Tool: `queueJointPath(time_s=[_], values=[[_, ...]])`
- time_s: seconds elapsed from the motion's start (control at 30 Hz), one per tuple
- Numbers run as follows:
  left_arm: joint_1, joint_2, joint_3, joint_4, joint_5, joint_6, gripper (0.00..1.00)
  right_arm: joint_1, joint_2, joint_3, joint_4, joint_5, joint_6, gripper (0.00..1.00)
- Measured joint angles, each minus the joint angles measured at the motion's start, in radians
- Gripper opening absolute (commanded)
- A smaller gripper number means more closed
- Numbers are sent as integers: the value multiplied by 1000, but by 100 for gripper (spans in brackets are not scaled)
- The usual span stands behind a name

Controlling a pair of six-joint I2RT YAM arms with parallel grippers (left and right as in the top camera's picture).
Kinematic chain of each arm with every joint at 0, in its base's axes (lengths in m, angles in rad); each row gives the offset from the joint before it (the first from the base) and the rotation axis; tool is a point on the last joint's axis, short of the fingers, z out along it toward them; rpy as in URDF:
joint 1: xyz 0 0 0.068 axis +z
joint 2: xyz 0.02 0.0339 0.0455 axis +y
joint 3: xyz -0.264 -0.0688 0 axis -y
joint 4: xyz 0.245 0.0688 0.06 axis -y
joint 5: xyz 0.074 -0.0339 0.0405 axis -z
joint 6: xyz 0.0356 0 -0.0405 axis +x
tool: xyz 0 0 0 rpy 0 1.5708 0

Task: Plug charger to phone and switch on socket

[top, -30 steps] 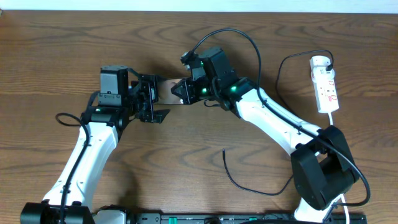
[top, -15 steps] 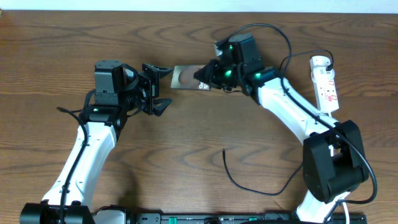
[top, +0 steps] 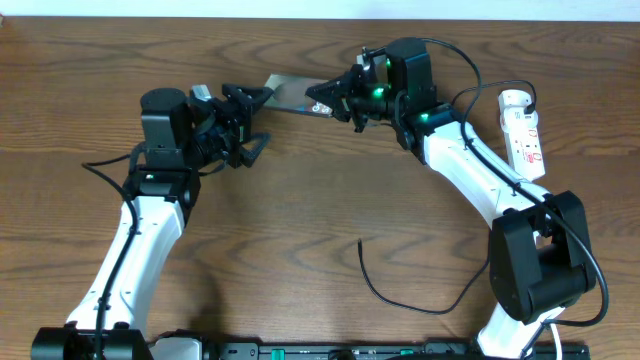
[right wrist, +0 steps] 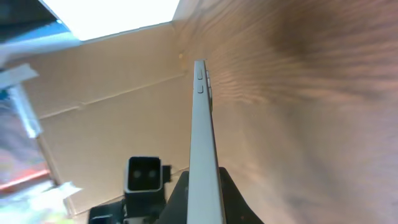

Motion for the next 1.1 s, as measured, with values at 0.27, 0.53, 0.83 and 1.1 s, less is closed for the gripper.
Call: queueJointPath(time_s=[0.27, 0.53, 0.83, 1.1], values=[[7, 0, 0, 147, -43, 10, 90, 2, 0, 0, 68, -28, 138, 1], [7, 0, 0, 168, -79, 14, 91, 21, 1, 0, 212, -38, 229, 1], [7, 0, 0, 200, -117, 13, 90, 66, 1, 0, 252, -45, 270, 1], [7, 0, 0, 201, -143, 13, 90, 109, 1, 0, 268, -51, 275, 1]])
